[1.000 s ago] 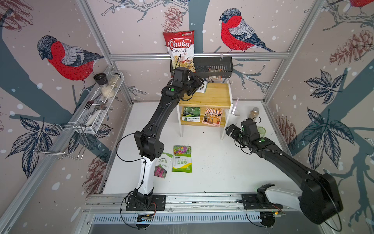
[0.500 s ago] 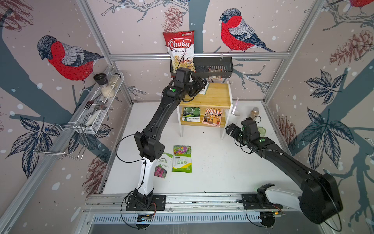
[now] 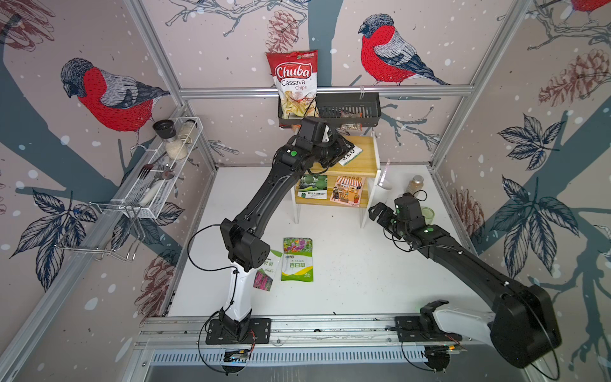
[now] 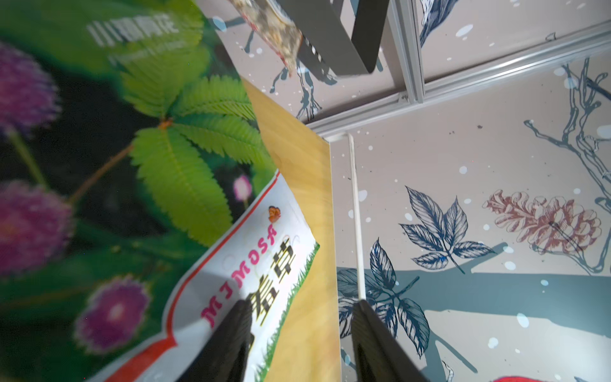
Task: Take the seed bag off the shelf
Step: Move the seed packet to the shelf.
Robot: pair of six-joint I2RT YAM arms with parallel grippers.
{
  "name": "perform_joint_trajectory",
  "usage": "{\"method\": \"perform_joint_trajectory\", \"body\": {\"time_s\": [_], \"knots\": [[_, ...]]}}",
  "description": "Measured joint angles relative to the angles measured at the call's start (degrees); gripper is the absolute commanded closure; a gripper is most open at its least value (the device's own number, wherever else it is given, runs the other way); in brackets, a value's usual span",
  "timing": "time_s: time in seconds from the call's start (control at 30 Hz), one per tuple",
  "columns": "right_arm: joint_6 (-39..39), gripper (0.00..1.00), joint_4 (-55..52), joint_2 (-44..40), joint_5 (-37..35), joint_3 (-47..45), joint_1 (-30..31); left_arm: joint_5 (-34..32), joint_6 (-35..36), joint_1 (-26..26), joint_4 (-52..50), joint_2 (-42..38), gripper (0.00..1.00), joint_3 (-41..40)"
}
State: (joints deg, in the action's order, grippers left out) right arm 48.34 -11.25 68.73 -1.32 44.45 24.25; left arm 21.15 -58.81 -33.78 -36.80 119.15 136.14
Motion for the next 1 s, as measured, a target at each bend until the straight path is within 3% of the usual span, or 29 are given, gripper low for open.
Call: {"method": "perform_joint_trajectory", "body": {"time_s": [0.27, 0.5, 0.7, 1.0], "knots": [[0.1, 0.00, 0.0, 0.1, 0.0, 0.0, 0.5, 0.0, -1.4, -0.9, -1.3, -0.5, 0.43, 0.9], [0.2, 0.00, 0.0, -0.1, -0.3, 0.0, 0.6, -0.3, -1.0, 3.1, 1.6, -0.7, 0.44, 2.8], [0.2, 0.00, -0.4, 1.0, -0.4, 0.7, 0.6, 0.0, -0.5, 6.1, 6.1, 4.5, 0.45, 9.5], [-0.7, 0.00, -0.9, 2.7, -0.2, 2.6, 0.6, -0.4, 3.8, 6.2, 9.9, 10.2, 0.45, 10.6]]}}
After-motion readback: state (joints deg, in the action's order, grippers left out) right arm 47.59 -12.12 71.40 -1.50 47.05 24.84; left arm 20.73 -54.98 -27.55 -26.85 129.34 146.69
